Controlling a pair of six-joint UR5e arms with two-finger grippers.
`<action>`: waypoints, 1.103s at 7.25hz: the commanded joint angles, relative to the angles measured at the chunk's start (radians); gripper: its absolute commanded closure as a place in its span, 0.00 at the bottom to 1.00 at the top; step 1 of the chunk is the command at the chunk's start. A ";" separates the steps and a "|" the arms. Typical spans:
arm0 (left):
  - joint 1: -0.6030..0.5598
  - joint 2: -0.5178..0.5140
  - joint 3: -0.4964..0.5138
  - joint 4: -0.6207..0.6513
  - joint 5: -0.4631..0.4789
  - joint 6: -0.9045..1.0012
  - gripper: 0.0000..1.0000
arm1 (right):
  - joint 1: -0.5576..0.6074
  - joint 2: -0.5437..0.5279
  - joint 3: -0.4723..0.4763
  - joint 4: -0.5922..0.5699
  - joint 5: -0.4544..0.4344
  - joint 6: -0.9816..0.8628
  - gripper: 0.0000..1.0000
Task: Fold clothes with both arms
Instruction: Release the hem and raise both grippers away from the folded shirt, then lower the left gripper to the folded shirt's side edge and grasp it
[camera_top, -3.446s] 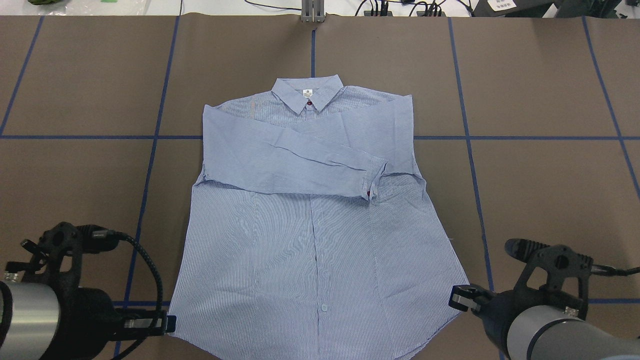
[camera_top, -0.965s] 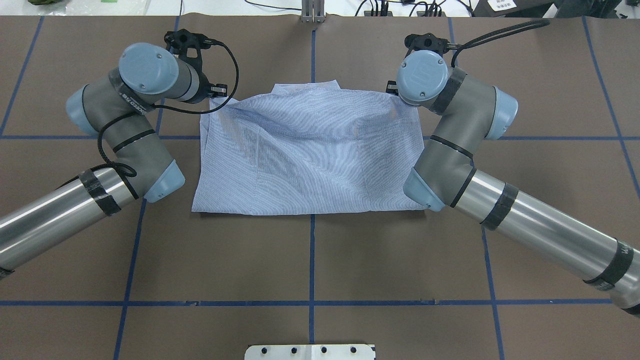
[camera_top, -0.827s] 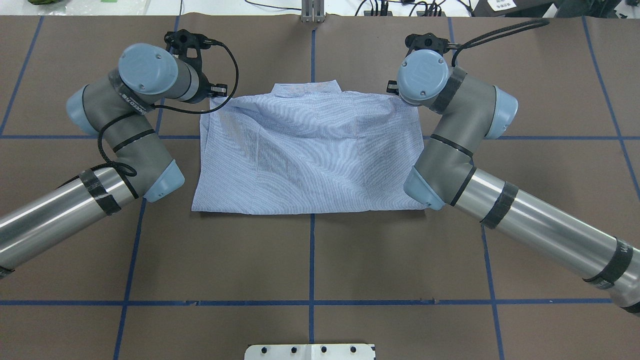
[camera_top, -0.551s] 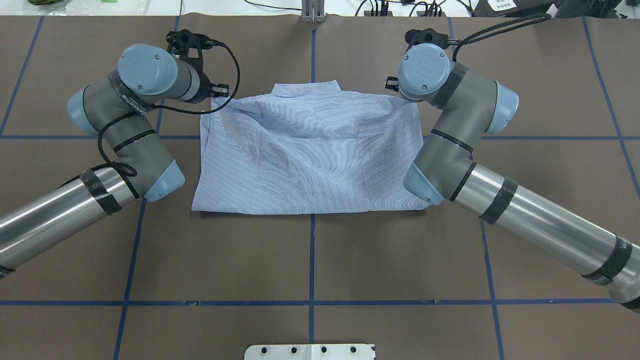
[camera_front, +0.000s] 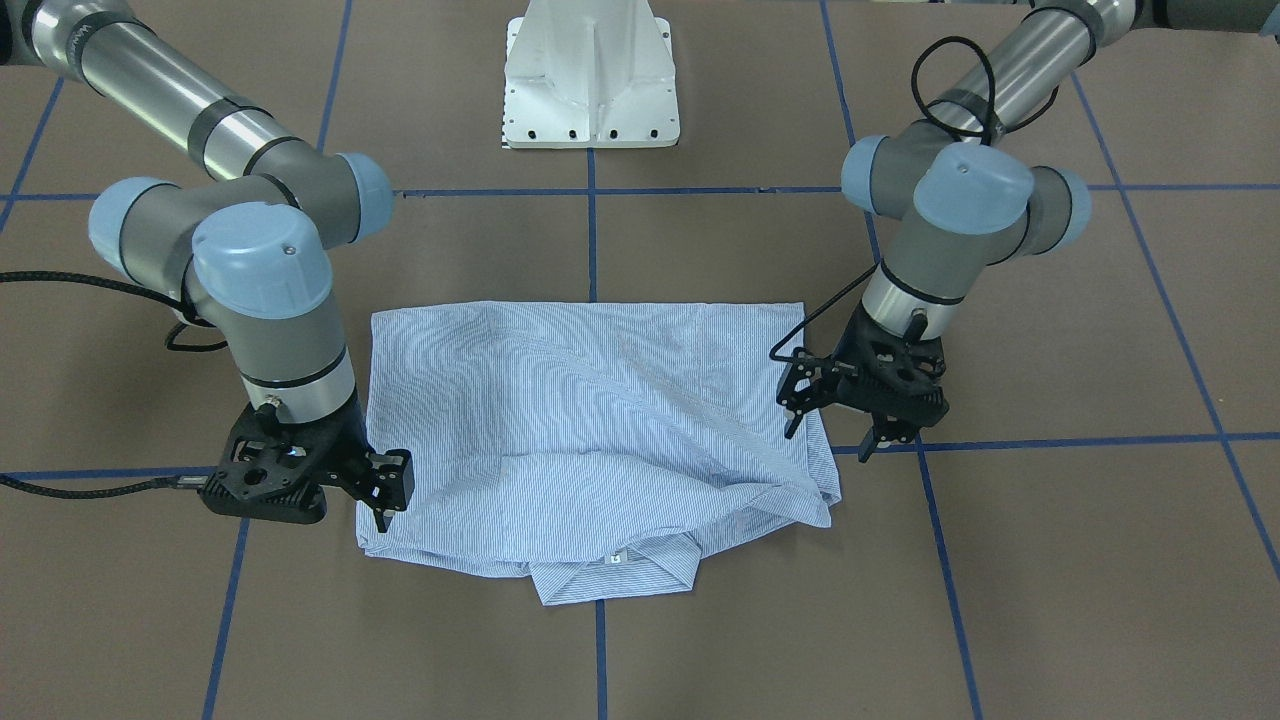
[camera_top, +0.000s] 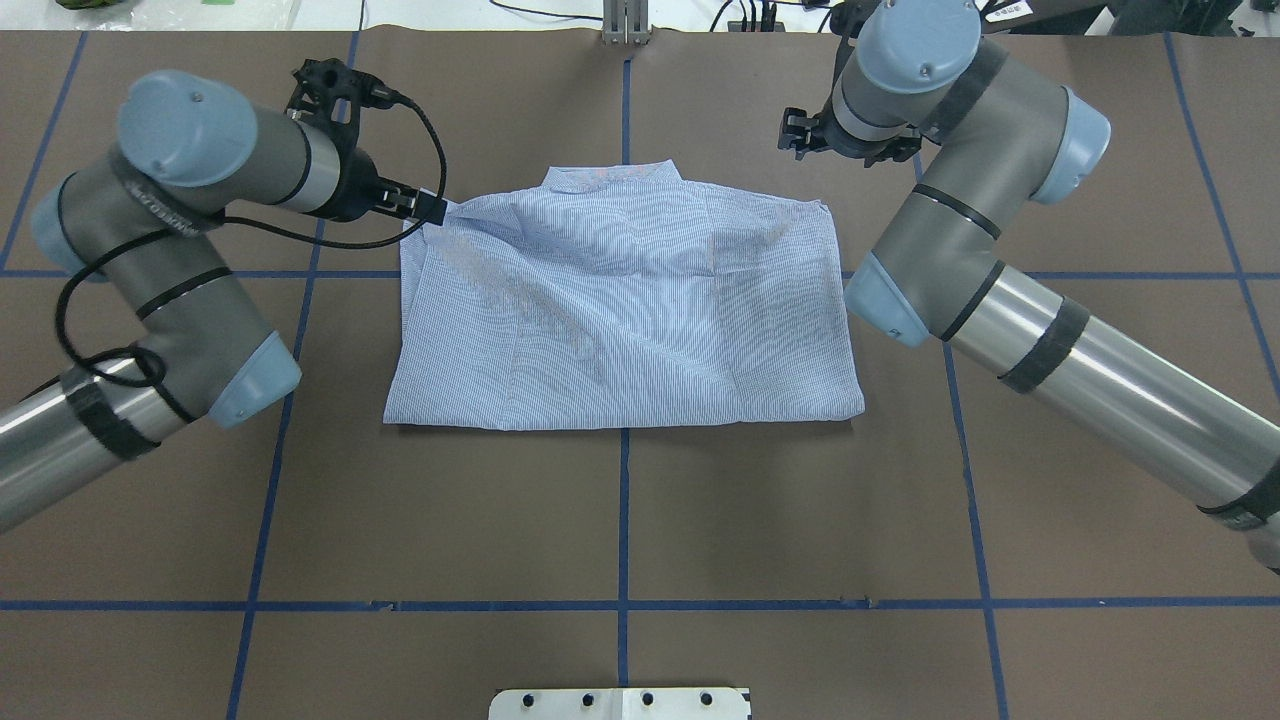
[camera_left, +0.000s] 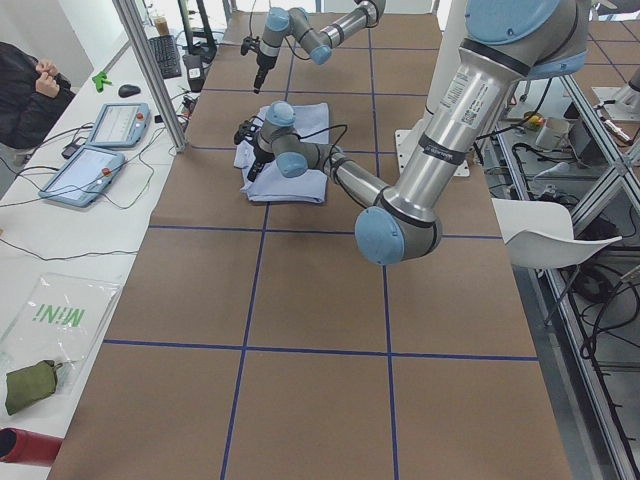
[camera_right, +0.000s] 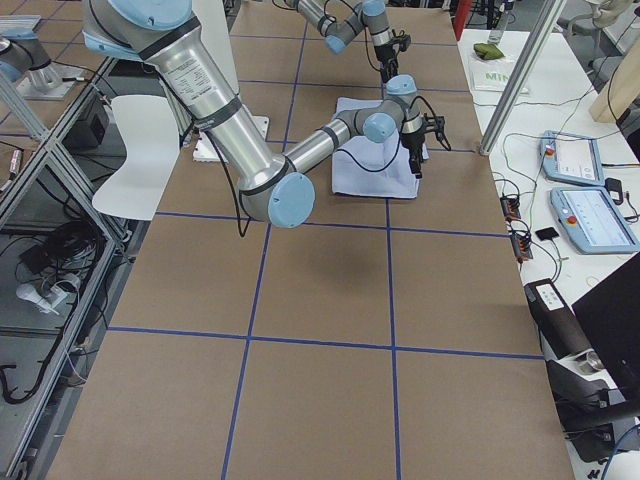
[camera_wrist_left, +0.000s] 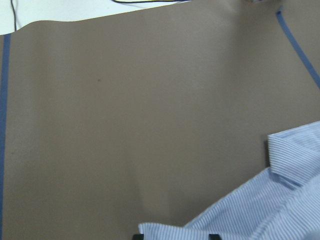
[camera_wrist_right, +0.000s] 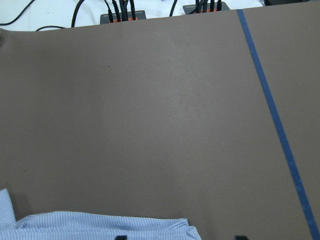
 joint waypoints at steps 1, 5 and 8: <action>0.103 0.144 -0.178 -0.001 0.005 -0.117 0.00 | 0.007 -0.054 0.053 0.005 0.012 -0.016 0.00; 0.218 0.240 -0.181 -0.083 0.088 -0.194 0.00 | 0.006 -0.054 0.054 0.009 0.012 -0.009 0.00; 0.279 0.248 -0.166 -0.091 0.126 -0.248 0.08 | 0.006 -0.054 0.061 0.029 0.012 -0.002 0.00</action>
